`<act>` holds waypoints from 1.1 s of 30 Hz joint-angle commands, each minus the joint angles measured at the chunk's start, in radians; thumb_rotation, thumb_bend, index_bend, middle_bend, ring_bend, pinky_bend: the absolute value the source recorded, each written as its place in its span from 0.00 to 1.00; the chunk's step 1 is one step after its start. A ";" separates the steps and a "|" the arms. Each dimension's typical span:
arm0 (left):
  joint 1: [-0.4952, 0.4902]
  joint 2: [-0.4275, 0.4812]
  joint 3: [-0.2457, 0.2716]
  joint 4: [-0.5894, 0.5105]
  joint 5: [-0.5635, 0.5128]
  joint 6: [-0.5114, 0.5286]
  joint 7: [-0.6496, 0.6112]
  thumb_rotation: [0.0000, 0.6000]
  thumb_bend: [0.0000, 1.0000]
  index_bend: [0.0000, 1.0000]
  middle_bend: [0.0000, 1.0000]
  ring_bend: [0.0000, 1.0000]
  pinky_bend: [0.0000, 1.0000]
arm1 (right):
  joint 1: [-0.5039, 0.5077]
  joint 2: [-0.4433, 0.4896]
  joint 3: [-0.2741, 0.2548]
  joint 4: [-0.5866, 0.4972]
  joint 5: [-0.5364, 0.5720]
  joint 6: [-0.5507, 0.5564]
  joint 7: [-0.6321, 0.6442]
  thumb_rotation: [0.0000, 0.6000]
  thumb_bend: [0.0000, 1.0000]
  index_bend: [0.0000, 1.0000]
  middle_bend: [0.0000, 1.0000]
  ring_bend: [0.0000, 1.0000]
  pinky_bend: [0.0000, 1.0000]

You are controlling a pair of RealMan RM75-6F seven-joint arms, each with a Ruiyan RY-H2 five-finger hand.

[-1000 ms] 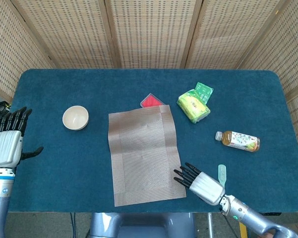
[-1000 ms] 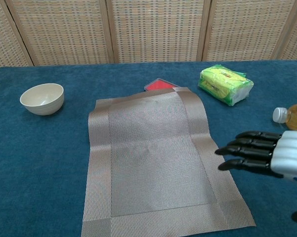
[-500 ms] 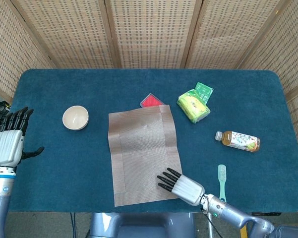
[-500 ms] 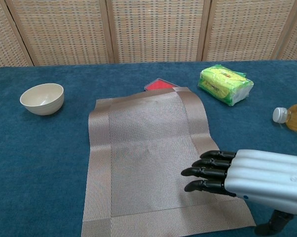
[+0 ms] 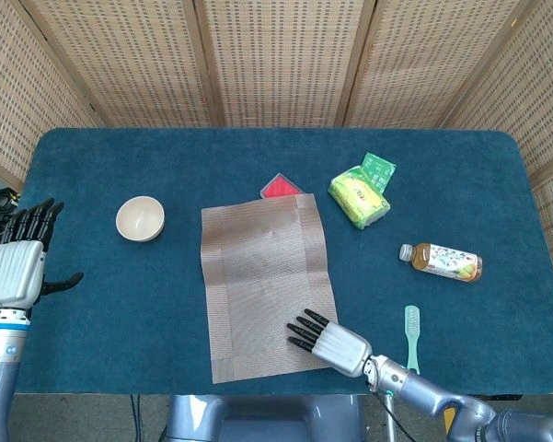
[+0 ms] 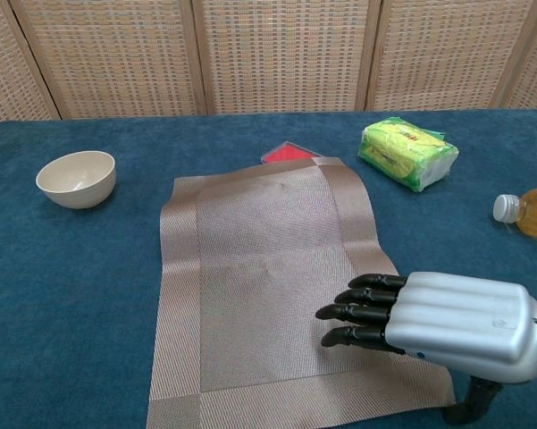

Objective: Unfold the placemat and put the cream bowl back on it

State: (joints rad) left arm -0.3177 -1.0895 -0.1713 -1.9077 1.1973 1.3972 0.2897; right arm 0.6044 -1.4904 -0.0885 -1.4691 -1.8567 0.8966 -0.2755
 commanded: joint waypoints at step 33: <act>0.002 0.014 0.020 -0.011 0.055 -0.029 -0.013 1.00 0.00 0.00 0.00 0.00 0.00 | 0.015 0.040 -0.138 0.095 -0.175 0.270 0.110 1.00 0.75 0.74 0.00 0.00 0.00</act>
State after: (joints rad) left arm -0.3153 -1.0758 -0.1511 -1.9187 1.2518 1.3681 0.2771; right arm 0.6304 -1.4789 -0.1946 -1.3840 -1.9966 1.1323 -0.1596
